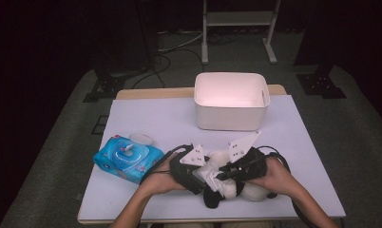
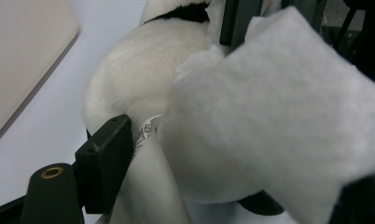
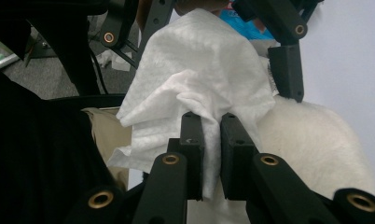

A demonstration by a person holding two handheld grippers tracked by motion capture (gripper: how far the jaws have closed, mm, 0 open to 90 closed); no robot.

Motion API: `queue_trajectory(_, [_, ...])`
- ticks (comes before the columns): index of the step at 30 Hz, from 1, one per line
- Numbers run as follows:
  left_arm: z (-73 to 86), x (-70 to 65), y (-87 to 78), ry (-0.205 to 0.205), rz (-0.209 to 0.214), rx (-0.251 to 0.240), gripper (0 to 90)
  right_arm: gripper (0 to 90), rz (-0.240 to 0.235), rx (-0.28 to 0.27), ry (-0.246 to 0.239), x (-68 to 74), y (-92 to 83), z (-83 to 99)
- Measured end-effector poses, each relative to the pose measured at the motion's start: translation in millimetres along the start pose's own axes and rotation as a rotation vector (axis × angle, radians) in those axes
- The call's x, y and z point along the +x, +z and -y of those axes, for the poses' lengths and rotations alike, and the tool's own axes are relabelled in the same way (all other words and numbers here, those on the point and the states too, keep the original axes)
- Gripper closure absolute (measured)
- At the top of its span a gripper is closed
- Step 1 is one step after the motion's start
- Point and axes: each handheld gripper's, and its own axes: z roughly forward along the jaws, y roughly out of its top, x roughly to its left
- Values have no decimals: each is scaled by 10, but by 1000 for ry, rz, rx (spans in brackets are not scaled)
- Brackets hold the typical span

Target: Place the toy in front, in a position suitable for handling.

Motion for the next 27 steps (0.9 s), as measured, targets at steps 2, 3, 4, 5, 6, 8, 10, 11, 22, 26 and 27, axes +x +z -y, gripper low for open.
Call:
queue_trajectory(2, [0,1,2,-4,3,-7,201,803,3,-4,5,-13,-25,11])
queue_trajectory(3, [-3,2,4,-5,3,-9,201,803,7,-6,9,-24,-44,19])
queue_trajectory(4, [-5,3,5,-6,4,-10,201,803,12,-7,12,-36,-67,30])
queue_trajectory(5, [-8,2,6,-7,4,-9,201,803,18,-6,17,-47,-94,43])
queue_trajectory(6, [-10,3,7,-5,4,-7,201,803,26,-5,20,-63,-121,61])
queue_trajectory(8, [-16,0,4,-3,3,-2,201,803,39,0,34,-104,-178,109])
queue_trajectory(10, [-22,-3,2,0,4,2,200,803,54,0,52,-152,-239,174])
queue_trajectory(11, [-23,-2,2,2,4,4,200,803,60,0,65,-178,-272,210])
queue_trajectory(22, [-87,33,-22,-19,35,11,191,802,100,0,175,-385,-459,563])
queue_trajectory(26, [-154,23,-63,-26,43,-8,178,803,92,8,140,-265,-380,516])
queue_trajectory(27, [-176,20,-73,-24,39,-5,178,803,93,12,133,-234,-376,501])
